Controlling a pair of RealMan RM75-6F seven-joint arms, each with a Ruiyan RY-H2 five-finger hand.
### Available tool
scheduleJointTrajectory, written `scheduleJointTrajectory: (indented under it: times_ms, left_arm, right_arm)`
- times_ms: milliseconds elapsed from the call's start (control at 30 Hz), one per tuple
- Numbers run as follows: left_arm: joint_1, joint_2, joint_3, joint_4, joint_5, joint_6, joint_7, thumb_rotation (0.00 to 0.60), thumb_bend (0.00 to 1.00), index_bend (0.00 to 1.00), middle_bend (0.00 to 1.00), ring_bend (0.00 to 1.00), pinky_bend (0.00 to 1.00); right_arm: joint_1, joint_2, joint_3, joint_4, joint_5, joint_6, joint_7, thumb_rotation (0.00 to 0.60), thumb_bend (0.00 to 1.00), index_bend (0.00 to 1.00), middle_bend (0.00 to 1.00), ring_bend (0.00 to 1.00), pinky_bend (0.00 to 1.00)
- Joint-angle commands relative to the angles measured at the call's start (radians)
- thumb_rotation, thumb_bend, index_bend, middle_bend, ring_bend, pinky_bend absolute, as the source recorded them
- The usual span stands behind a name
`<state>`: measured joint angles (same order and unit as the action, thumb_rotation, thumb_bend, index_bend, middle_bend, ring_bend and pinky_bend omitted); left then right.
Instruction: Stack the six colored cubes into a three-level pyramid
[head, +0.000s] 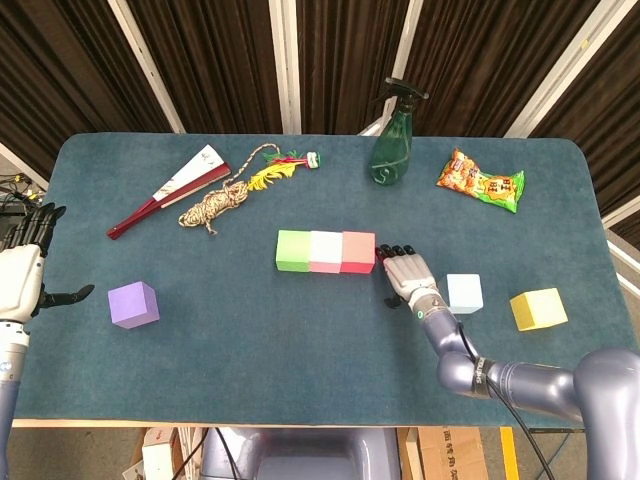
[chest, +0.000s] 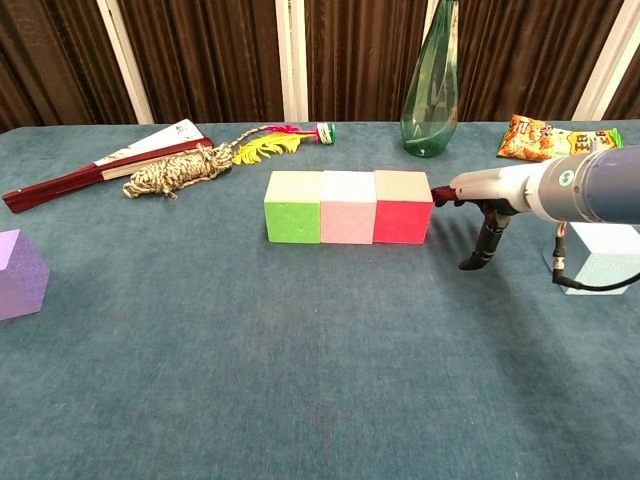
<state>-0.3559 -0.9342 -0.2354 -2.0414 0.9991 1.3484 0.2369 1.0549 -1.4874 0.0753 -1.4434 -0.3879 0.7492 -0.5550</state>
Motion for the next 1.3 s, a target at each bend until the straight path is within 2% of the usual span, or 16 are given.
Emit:
scheduleJointTrajectory:
  times_ms: [33,267,867,1300]
  left_arm:
    - [0.0,0.0,0.0,0.0,-0.001,0.0,-0.001,0.6,0.13,0.0,0.0,0.01,0.08]
    - [-0.001,0.0,0.001,0.002,-0.004,-0.003,0.001,0.6,0.13,0.0,0.0,0.01,0.08]
    - [-0.002,-0.002,0.0,0.006,-0.009,-0.005,0.002,0.6,0.13,0.0,0.0,0.01,0.08]
    - [-0.001,0.002,0.0,0.0,-0.004,-0.006,-0.004,0.6,0.13,0.0,0.0,0.01,0.08]
  right_arm:
    - [0.007,-0.004,0.0,0.004,0.005,-0.003,-0.003,0.6,0.3,0.05,0.0,0.0,0.0]
    - [0.023,-0.011,0.001,0.015,0.017,-0.009,-0.002,0.6,0.3,0.0,0.0,0.0,0.0]
    - [0.049,-0.028,-0.003,0.036,0.039,-0.014,0.005,0.6,0.3,0.0,0.0,0.0,0.0]
    - [0.013,0.028,0.016,-0.043,0.007,0.063,0.048,0.6,0.3,0.0,0.0,0.0,0.0]
